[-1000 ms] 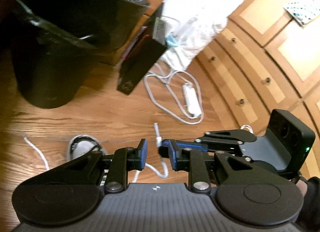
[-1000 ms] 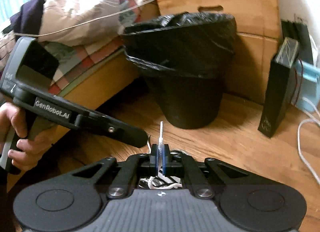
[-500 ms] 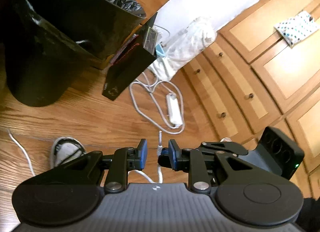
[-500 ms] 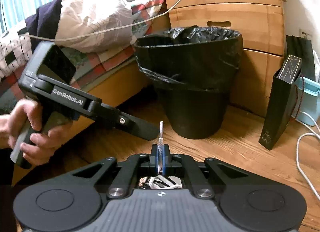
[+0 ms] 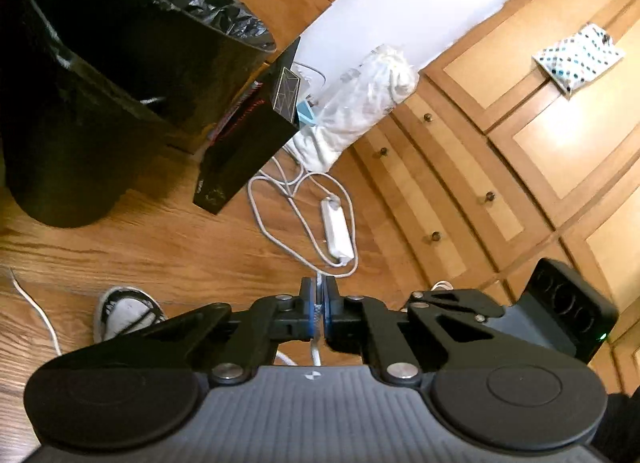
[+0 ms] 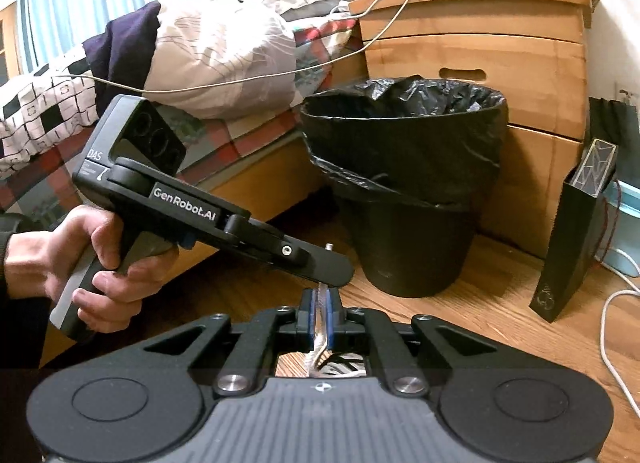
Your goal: Lace up shoes with both hands
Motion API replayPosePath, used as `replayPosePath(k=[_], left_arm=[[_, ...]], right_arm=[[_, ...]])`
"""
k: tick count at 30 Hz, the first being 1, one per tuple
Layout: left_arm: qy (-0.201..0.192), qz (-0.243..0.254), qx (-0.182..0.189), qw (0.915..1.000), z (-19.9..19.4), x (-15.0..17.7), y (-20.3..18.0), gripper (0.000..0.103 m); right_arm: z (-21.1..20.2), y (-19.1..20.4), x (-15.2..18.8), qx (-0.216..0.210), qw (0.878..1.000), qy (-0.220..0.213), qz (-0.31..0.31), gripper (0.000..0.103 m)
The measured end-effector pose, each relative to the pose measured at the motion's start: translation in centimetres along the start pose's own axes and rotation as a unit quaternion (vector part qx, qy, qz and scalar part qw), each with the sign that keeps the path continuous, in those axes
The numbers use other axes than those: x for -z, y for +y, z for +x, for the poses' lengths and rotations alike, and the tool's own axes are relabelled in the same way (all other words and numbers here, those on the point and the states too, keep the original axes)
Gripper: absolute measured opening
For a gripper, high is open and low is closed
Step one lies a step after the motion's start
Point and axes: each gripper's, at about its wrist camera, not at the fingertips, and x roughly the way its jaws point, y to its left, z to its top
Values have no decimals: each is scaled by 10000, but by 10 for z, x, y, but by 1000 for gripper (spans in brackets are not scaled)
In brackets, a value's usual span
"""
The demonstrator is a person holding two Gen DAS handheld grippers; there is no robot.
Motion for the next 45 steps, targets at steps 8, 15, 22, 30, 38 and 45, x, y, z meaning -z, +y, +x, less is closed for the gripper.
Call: replayPosePath(k=[8,15,22,30,38,45], left_arm=[[262,1755,-1053,9785,13,13,-40,5],[332,2299,-921,9683,20,27,-64,5],[237,2247,-773,9711,17,26,-64,5],[116,2218,-560,9734,13,25,-67,5],[13,2097,-477,9766,10,23,-64,6],[-44,1850,-374,9820,9,20,-59,11]], right_arm=[[-14,-15,-5,88,9990,-266,340,15],[-13,-14,-7,-88,9981,-311,524,15],[-12,-15,-6,-151,9972,-320,653,18],[-14,-20,-5,-271,9952,-411,846,12],[-15,-23,-9,-273,9936,-391,1020,4],[-20,-22,-13,-277,9926,-537,1054,3]])
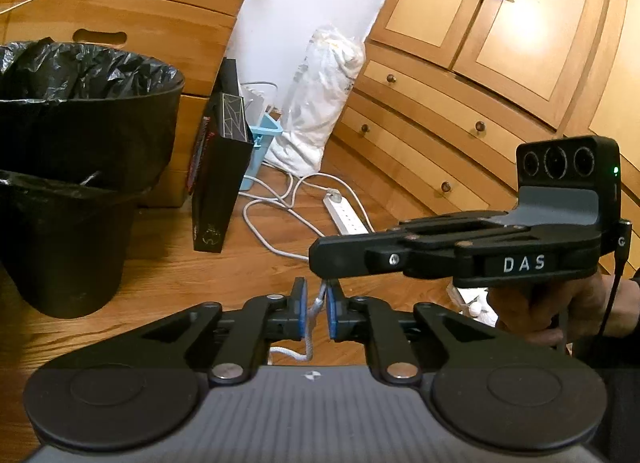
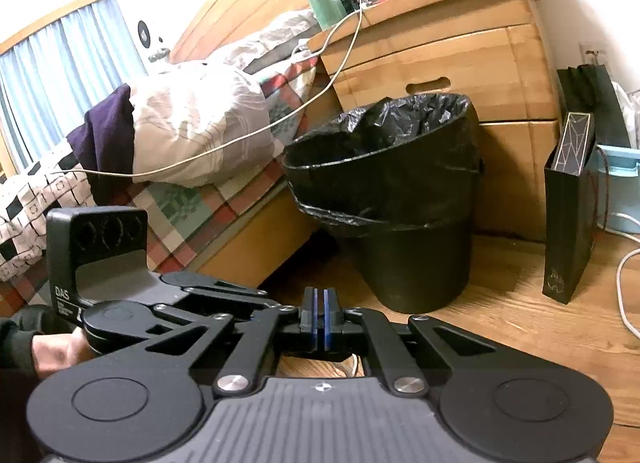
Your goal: Lace up shoes with both hands
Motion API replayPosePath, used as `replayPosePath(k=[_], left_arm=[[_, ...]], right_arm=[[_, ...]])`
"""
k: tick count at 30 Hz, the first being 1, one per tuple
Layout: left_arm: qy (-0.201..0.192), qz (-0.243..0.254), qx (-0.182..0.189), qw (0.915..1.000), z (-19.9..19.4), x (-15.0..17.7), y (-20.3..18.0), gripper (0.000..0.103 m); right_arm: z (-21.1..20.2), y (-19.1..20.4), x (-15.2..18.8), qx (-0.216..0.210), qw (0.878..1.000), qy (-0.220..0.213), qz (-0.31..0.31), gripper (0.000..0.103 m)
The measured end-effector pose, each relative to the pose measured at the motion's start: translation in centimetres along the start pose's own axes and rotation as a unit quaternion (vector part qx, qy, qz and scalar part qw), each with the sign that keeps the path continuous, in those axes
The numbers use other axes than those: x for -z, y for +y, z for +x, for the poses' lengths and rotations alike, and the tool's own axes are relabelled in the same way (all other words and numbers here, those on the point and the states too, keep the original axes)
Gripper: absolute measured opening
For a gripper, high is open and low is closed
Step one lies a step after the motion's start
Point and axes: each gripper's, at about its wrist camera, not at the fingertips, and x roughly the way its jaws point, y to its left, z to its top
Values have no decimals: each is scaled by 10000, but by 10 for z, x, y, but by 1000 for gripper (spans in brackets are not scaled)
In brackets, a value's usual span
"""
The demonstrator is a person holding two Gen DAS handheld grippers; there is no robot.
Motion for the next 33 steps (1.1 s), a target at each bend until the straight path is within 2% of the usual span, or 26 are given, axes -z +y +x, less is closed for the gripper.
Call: replayPosePath(k=[6,10,20,23,30,33], left_arm=[[3,104,-3,9999,1,3,-3,10],[26,449,-141,9989,1,2,-7,7],[201,377,-281,9987,3,3,-3,7],[188,309,-148,9992,4,5,-1,7],[154,263,-113,9995,3,6,-2,16],[184,358,-113,9991,4,5,-4,8]], right_arm=[[-3,-3,-2,-40,9999,-32,141,4],[-4,-7,-1,61,9999,-25,140,4],[-8,-15,-2,159,9995,-81,268,4],[-6,-12,-1,156,9997,-22,202,4],[-4,-11,-2,91,9998,12,203,4],[-4,-9,-2,57,9998,12,210,4]])
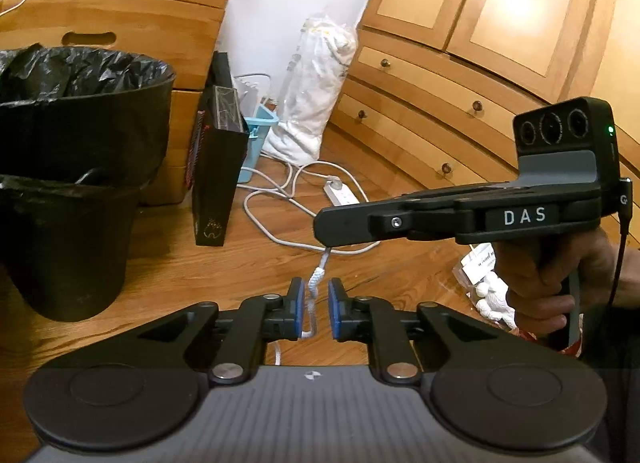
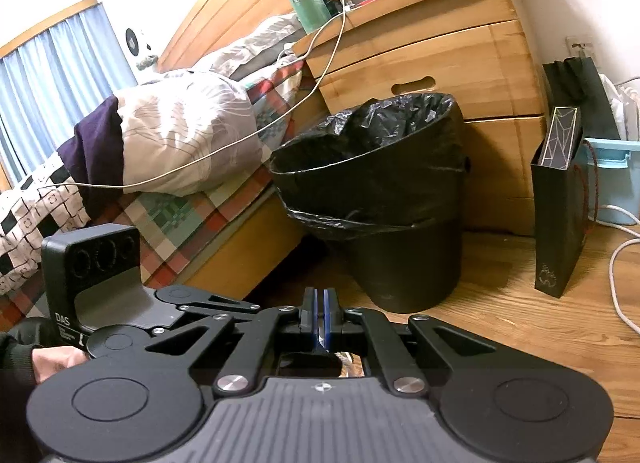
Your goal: Lace up shoes with both hands
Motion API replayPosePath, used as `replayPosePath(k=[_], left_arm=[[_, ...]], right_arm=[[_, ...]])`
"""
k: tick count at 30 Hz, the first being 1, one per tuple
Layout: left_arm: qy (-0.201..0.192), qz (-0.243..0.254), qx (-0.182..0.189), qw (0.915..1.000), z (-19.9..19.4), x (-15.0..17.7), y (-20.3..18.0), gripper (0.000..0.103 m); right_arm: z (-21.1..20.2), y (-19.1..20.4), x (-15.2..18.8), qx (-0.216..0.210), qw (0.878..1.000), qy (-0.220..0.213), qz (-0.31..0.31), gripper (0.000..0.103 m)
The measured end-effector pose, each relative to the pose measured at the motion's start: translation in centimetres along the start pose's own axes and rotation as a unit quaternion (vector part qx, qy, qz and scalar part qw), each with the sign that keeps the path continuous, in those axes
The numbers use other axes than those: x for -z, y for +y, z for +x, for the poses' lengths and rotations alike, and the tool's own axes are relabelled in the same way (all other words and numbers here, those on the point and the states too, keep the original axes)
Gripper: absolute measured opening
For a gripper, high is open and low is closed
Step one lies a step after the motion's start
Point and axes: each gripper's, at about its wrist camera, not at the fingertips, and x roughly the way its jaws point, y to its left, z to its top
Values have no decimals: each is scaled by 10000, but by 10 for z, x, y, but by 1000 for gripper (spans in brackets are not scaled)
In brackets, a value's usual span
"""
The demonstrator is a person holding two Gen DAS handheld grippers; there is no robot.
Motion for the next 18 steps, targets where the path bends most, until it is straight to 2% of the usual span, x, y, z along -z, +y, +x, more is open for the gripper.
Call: replayPosePath(k=[2,8,11,12,14,18], left_arm=[[33,92,-33,9999,0,-1,-2,5],[167,179,-182,9995,2,-1,2,5],[502,548,-537,9958,5,-2,1,5],[667,808,-737,9918,7,-1,0,5],[940,1355,-1114,9800,10,2,-4,5],[1430,2379,-1680,9459,15,13,-14,5]], right_arm=[[0,0,0,-2,10000,6,-1,4],[2,-3,3,19,9999,110,93,4],[4,-7,5,127,9995,213,189,8],[4,-8,6,155,9993,251,239,12],[7,-10,8,257,9987,353,244,13],[19,-3,19,467,9956,780,-246,15]])
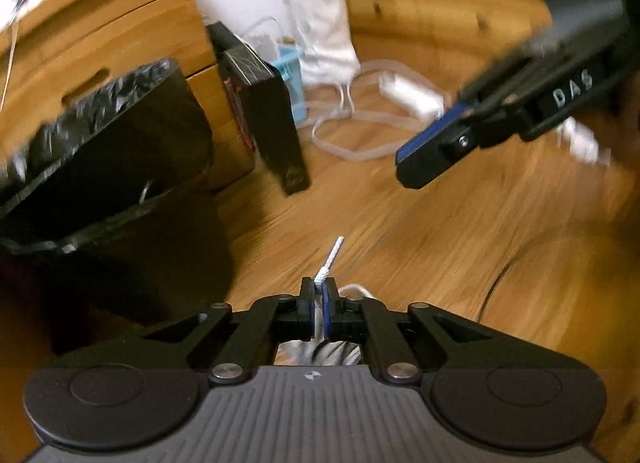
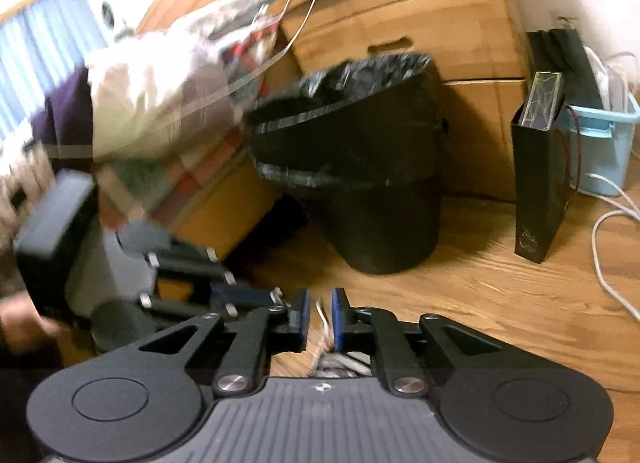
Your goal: Lace up shoes with both hands
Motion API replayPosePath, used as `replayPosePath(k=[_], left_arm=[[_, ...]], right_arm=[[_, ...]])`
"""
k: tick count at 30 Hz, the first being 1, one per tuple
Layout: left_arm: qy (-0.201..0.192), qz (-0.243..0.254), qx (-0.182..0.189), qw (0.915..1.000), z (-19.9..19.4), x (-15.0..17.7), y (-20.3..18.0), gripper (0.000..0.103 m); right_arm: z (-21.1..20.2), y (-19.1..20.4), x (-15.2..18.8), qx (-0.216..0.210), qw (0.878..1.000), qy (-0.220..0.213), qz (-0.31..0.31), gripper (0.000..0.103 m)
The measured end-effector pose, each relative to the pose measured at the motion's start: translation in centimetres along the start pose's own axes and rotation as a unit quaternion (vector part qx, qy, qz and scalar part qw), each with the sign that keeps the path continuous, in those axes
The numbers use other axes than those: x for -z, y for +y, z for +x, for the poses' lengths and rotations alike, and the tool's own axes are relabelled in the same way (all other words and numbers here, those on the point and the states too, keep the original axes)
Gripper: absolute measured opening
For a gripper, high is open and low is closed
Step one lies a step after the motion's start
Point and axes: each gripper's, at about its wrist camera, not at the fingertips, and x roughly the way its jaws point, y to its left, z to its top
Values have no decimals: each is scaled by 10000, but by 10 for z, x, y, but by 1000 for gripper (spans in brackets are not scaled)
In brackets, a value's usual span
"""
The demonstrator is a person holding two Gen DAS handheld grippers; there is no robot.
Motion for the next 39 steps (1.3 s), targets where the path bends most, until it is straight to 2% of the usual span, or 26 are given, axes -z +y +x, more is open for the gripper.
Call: replayPosePath(k=[3,6,11,15,17,20,23,29,36,39], left_arm=[[240,584,-278,9976,2,3,-13,5],[499,1336,-436,9888,6,12,-32,5],[835,2141,-280,9728,17,28,-67,5],[1151,2174,-114,9692,32,32,-86,5],[1347,2045,-121,9695,41,34,-90,5],[1441,2063,-227,9675,48,38,-97,5],[1471,2205,-432,9633,51,39,-107,5],[1522,2677,-921,9469,60,46,-133,5],[1508,3088,-1117,9324,68,54,-148,5],[1497,3084,-1119,9327,70,53,-149,5]], right_arm=[[17,15,13,258,9974,447,-511,15],[33,29,32,206,9931,865,-758,15],[52,38,55,315,9853,1338,-1012,15],[62,30,66,324,9835,1564,-845,15],[66,27,67,312,9832,1617,-782,15],[68,23,65,406,9840,1560,-759,15],[71,17,65,290,9849,1591,-626,15],[73,13,66,166,9859,1613,-424,15],[71,16,65,25,9855,1620,-508,15],[72,17,66,106,9850,1637,-539,15]])
